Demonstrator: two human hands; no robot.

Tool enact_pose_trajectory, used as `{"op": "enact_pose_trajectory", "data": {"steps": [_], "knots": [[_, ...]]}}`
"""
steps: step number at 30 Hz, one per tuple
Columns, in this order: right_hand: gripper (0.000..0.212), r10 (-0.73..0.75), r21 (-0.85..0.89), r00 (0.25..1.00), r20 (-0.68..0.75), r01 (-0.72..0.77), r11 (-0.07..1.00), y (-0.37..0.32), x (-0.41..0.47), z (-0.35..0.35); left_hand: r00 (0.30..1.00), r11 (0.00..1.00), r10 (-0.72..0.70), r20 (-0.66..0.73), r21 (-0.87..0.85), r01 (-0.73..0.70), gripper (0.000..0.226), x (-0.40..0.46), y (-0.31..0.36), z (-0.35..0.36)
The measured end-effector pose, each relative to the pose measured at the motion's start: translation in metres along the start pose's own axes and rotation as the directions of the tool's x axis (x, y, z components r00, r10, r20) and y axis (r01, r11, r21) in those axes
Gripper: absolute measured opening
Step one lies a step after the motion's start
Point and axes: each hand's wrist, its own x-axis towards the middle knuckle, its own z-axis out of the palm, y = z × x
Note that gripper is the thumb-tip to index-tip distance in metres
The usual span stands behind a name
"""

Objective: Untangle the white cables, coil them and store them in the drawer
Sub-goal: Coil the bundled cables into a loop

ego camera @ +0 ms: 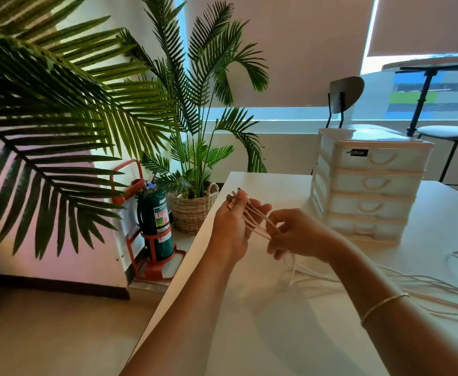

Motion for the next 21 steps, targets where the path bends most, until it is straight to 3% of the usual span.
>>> {"op": "enact_pose_trajectory", "data": {"steps": [5,9,14,17,19,21], "knots": [[0.028,0.109,-0.365,0.99,0.09,-0.069,0.929,0.012,-0.013,-0.044,1.0,0.998,0.012,-0.006,-0.064,-0.013,0.024,-0.001,-0.004,0.006],[0.031,0.213,-0.491,0.976,0.047,-0.163,0.856,0.034,-0.023,-0.071,1.0,0.991,0.022,-0.007,-0.129,-0.022,0.024,0.001,-0.002,0.006],[0.03,0.244,-0.707,0.968,-0.059,-0.213,0.675,0.045,-0.027,-0.09,0.998,0.978,0.032,-0.056,-0.206,-0.042,0.026,0.0,-0.001,0.008],[0.016,0.299,-0.825,0.933,-0.2,-0.325,0.463,0.065,-0.034,-0.107,0.991,0.969,0.044,-0.129,-0.234,-0.074,0.027,0.005,0.006,-0.002],[0.022,0.348,-0.797,0.859,-0.376,-0.492,0.352,0.111,-0.037,-0.142,0.981,0.963,0.068,-0.179,-0.244,-0.112,0.028,0.008,0.012,-0.01],[0.035,0.404,-0.751,0.797,-0.45,-0.582,0.313,0.164,-0.036,-0.183,0.978,0.959,0.069,-0.195,-0.257,-0.119,0.027,0.011,0.014,-0.016]]}}
